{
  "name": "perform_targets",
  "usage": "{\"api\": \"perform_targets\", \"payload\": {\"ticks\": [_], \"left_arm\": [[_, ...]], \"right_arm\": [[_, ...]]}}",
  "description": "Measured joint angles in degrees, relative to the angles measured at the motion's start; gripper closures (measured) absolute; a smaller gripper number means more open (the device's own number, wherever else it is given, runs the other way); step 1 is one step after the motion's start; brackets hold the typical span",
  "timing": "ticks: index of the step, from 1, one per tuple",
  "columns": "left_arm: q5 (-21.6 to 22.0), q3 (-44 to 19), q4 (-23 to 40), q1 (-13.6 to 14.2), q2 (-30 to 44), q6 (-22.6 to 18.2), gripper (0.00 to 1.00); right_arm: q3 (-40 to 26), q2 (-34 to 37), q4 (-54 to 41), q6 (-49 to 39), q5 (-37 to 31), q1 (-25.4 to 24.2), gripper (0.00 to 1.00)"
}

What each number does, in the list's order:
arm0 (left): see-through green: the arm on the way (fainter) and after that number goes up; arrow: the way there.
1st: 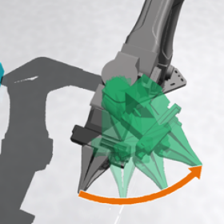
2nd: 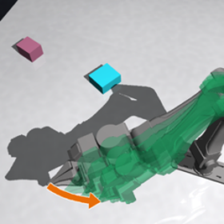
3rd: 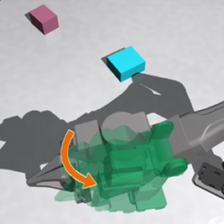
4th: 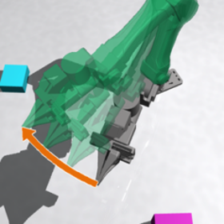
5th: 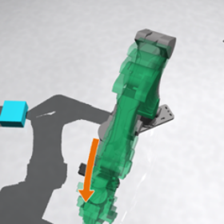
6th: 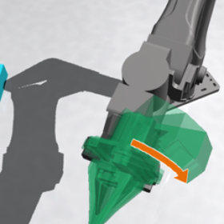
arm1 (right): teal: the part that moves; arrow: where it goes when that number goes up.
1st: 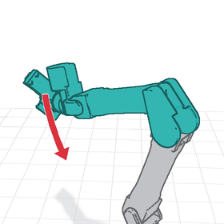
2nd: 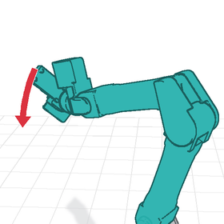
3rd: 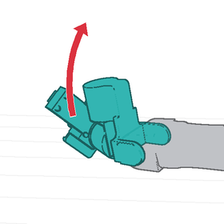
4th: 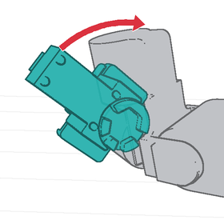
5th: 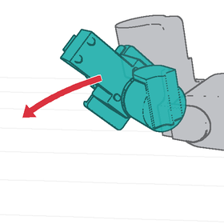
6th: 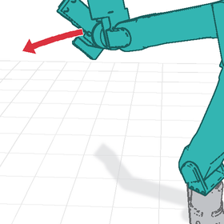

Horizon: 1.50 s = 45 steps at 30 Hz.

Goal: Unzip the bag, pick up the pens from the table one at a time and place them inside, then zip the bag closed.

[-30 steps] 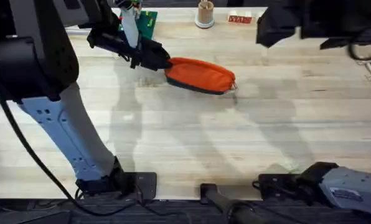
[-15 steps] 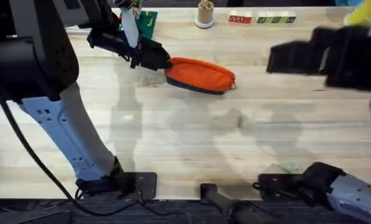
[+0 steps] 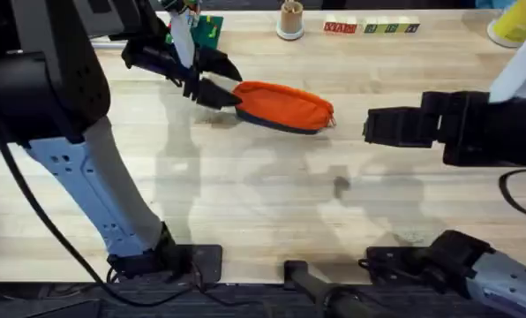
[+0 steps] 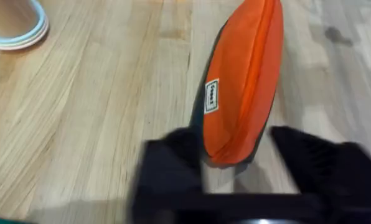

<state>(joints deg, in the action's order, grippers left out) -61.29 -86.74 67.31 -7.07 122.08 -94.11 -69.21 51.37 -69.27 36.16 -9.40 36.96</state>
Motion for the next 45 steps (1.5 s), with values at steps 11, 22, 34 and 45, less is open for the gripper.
{"api": "perform_targets", "payload": {"ticks": [11, 22, 34, 45], "left_arm": [[0.56, 0.00, -0.42, -0.68, 0.00, 0.19, 0.008], [1.01, -0.06, 4.26, -1.92, 0.00, -0.06, 0.006], [6.53, -2.24, 12.18, -7.76, -10.24, -0.42, 0.006], [16.51, -2.25, 19.56, -7.91, -21.55, 8.04, 0.006]], "right_arm": [[0.01, 0.00, 0.01, 0.00, 0.08, -0.01, 0.005], [0.02, 0.00, 0.01, -0.15, 0.23, -0.01, 0.005], [0.02, 0.00, 0.01, -0.17, 0.23, -0.01, 0.005], [0.02, 0.00, -0.01, -0.17, 0.23, -0.01, 0.005]]}}
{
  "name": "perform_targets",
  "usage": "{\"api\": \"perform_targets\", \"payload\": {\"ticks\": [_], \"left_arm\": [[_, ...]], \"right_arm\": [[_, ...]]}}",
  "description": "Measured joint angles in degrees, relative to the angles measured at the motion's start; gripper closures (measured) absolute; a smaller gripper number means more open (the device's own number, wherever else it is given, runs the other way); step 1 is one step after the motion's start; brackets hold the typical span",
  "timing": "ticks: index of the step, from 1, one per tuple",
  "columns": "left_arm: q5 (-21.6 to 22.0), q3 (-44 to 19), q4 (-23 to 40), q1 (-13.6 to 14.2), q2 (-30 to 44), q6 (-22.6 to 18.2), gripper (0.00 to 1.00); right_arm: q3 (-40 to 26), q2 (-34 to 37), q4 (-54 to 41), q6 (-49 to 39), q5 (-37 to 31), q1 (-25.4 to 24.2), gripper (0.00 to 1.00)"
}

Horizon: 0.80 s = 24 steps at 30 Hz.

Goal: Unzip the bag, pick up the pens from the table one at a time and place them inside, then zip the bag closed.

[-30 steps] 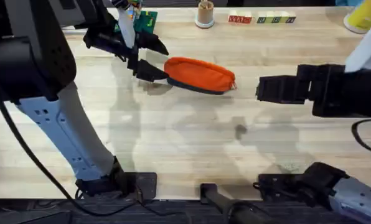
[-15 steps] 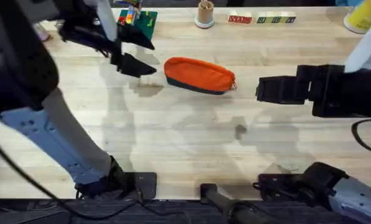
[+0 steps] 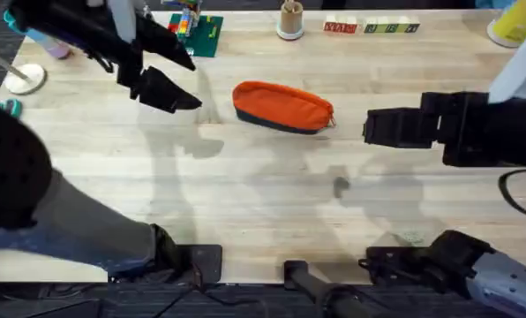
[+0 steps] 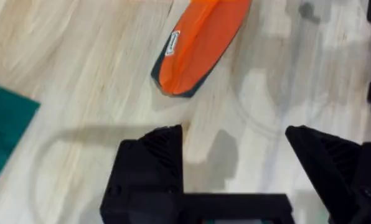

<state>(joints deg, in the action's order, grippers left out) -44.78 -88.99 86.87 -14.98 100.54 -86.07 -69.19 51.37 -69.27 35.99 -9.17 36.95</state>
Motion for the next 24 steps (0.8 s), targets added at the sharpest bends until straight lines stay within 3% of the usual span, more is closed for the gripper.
{"api": "perform_targets", "payload": {"ticks": [6, 18, 24], "left_arm": [[3.09, 0.00, 0.46, 0.00, -6.98, 11.98, 0.005], [4.12, 0.00, 0.83, 0.00, -15.12, 35.78, 0.004], [5.02, 0.00, 2.31, 0.00, -15.22, 42.62, 0.005]], "right_arm": [[0.00, 0.00, 0.02, 0.00, 0.00, 0.00, 0.005], [0.00, 0.00, 0.01, 0.00, 0.00, 0.00, 0.005], [0.00, -0.01, 0.01, 0.00, 0.00, 0.00, 0.005]]}}
